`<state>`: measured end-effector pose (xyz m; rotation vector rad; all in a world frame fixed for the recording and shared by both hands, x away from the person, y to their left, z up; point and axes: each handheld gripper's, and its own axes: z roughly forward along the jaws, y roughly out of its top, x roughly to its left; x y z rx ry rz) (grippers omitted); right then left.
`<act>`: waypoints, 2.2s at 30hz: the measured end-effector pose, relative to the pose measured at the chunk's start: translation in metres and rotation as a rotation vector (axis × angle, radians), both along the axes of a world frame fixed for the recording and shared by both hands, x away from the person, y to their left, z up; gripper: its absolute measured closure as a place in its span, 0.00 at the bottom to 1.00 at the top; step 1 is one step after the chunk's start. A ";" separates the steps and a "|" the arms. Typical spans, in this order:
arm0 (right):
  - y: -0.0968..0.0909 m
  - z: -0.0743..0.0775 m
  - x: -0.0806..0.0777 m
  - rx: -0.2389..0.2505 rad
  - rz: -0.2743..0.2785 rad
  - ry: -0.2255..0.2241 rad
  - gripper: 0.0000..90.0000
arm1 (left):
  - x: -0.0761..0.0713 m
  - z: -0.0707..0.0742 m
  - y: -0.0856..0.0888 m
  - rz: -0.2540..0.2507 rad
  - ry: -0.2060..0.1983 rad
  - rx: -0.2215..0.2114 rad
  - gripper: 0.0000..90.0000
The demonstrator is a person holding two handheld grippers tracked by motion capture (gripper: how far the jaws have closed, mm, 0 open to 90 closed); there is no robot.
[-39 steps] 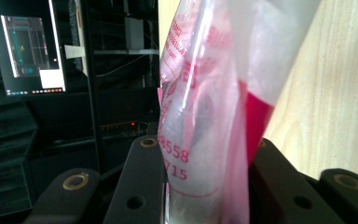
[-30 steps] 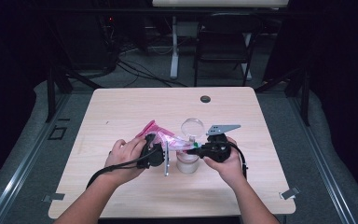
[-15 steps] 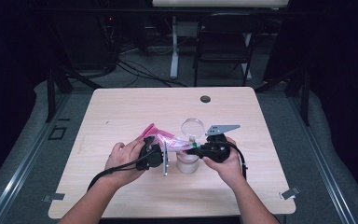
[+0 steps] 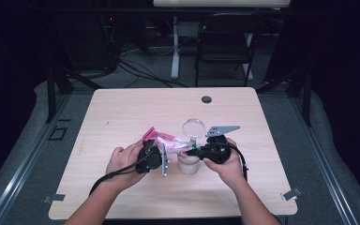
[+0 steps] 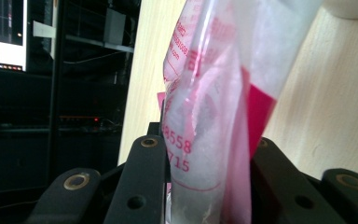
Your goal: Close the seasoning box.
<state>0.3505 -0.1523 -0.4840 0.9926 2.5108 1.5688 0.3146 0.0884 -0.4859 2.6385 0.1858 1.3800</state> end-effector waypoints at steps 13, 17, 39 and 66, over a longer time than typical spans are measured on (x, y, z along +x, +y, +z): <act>0.004 0.000 -0.002 -0.015 0.002 -0.014 1.00 | -0.003 -0.012 0.004 0.028 0.025 -0.081 0.86; 0.005 0.000 -0.002 -0.022 0.004 -0.014 1.00 | -0.003 -0.016 0.005 0.039 0.032 -0.105 0.86; 0.007 0.000 -0.003 -0.028 0.009 -0.024 1.00 | -0.003 -0.033 0.005 0.057 0.092 -0.191 0.86; 0.003 0.005 -0.002 0.036 -0.011 -0.042 0.76 | 0.005 -0.055 0.014 0.088 0.256 -0.378 0.87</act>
